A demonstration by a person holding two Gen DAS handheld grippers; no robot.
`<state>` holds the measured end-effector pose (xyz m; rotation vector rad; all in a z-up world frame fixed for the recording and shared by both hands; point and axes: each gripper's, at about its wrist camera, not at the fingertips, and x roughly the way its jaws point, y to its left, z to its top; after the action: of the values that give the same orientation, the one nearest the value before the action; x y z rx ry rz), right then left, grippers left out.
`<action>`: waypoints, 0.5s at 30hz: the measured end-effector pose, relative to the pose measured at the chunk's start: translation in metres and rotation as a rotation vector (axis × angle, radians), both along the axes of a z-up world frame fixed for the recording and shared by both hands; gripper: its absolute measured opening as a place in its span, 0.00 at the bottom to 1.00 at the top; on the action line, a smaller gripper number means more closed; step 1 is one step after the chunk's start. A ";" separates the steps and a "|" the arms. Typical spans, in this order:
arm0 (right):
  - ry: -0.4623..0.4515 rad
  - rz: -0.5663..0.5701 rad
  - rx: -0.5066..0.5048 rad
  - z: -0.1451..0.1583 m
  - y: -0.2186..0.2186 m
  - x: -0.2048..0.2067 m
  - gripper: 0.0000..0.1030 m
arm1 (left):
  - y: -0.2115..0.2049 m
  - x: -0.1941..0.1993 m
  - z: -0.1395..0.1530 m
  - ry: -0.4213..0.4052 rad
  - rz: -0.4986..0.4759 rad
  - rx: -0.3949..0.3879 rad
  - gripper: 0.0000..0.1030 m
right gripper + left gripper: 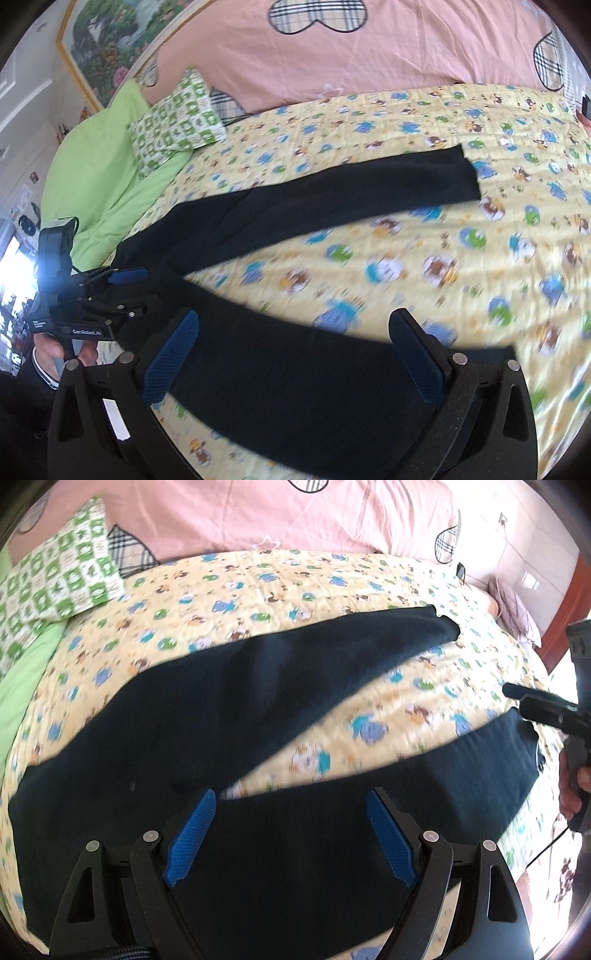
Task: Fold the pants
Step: 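Grasp one black pants hem with the left gripper while the right gripper grasps the other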
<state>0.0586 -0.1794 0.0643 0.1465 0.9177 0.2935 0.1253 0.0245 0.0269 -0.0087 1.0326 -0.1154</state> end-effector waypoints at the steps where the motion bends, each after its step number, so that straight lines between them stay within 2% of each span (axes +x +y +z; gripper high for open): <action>1: 0.001 -0.005 0.000 0.002 -0.005 0.006 1.00 | 0.000 0.007 0.000 0.007 -0.001 0.009 0.82; 11: 0.009 -0.075 -0.051 0.018 -0.057 0.078 0.99 | 0.005 0.094 0.005 0.011 -0.070 0.021 0.82; 13: 0.012 -0.091 -0.049 0.019 -0.071 0.097 0.96 | 0.003 0.112 0.006 0.004 -0.114 0.003 0.82; 15: 0.019 -0.114 -0.022 0.019 -0.085 0.115 0.88 | 0.002 0.132 0.004 0.001 -0.162 -0.007 0.82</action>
<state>0.1739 -0.2646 0.0833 0.1810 0.9270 0.1763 0.2568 0.0264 0.0314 0.0681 1.0336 -0.2662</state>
